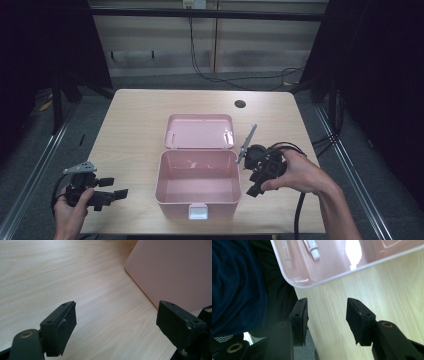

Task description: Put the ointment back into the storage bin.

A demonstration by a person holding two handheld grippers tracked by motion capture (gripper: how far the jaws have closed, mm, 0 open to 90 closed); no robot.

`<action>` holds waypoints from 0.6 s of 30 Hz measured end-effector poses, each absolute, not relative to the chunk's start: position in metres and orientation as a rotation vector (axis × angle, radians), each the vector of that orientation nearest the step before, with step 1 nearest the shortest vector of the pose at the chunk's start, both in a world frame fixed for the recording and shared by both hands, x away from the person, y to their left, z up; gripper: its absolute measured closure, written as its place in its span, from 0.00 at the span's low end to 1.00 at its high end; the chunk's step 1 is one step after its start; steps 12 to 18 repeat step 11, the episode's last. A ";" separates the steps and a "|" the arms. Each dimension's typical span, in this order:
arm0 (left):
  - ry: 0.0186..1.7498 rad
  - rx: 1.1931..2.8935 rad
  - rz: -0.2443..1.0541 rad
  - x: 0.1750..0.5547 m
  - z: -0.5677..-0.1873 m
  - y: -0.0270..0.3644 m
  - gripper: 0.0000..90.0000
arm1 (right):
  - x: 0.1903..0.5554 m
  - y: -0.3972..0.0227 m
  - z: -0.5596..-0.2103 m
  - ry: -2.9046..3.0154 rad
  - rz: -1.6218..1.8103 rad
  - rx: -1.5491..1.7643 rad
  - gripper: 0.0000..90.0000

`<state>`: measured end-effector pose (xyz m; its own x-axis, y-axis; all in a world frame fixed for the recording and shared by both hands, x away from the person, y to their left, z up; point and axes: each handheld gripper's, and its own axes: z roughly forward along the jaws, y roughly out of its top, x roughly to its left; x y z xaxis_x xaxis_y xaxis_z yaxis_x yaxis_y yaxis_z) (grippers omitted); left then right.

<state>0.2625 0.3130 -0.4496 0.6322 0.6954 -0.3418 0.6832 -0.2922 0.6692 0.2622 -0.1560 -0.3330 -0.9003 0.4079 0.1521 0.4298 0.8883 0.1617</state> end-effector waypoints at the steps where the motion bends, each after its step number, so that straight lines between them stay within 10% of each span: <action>1: 1.080 2.022 0.019 0.263 -0.450 0.313 0.18 | 0.262 -0.158 -0.336 -2.941 -0.301 -0.654 0.59; 18: 1.079 2.023 0.018 0.263 -0.450 0.313 0.18 | 0.257 -0.175 -0.360 -2.900 -0.323 -0.741 0.58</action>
